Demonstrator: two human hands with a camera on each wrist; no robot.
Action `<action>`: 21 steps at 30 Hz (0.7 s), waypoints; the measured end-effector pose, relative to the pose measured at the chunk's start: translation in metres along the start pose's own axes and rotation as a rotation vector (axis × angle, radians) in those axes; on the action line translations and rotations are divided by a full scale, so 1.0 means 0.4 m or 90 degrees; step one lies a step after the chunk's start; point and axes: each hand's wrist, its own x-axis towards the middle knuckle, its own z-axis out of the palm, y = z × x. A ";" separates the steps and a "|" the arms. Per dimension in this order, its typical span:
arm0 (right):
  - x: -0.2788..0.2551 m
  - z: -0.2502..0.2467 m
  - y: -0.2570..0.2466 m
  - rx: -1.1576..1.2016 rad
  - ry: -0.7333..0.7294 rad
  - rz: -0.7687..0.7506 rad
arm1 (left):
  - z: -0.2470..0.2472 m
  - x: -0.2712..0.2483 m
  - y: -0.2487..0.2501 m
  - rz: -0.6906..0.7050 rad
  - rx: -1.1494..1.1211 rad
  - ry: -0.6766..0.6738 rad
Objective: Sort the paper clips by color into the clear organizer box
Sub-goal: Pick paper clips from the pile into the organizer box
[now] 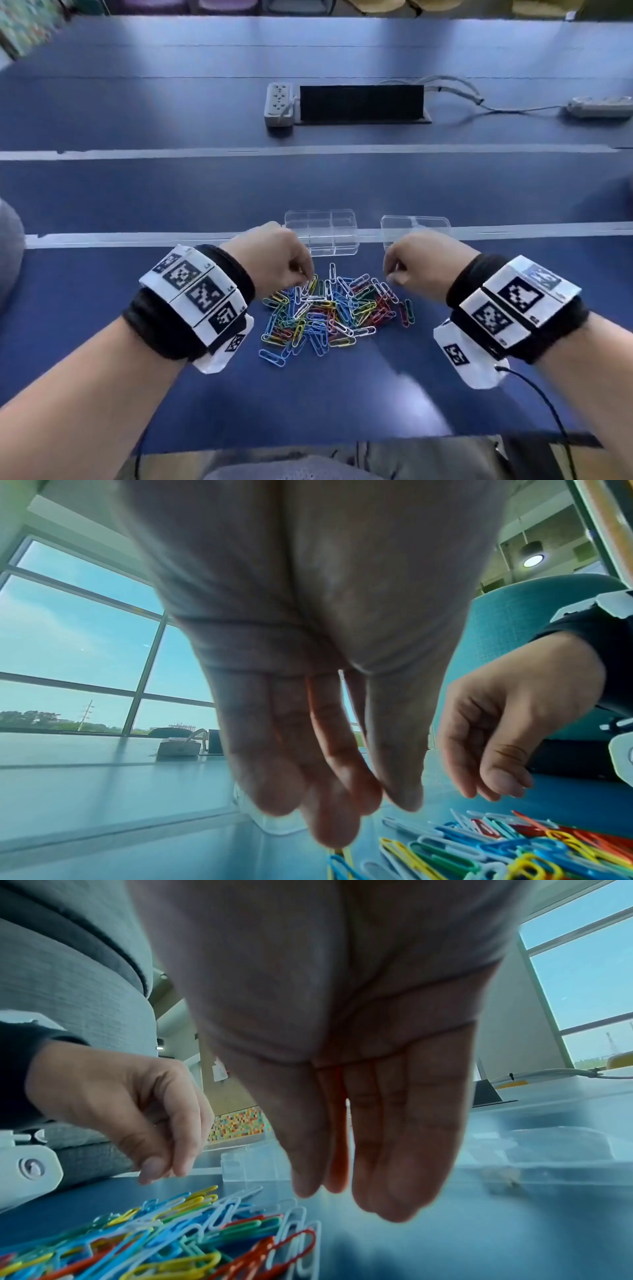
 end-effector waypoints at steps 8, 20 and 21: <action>0.016 0.022 -0.019 0.056 0.043 -0.028 | 0.019 0.011 0.021 -0.047 0.047 -0.046; 0.014 0.005 -0.002 0.280 0.041 -0.062 | 0.046 0.008 0.025 -0.035 0.087 -0.042; 0.013 0.006 -0.001 0.316 0.046 -0.068 | 0.047 0.007 0.025 -0.032 0.081 -0.036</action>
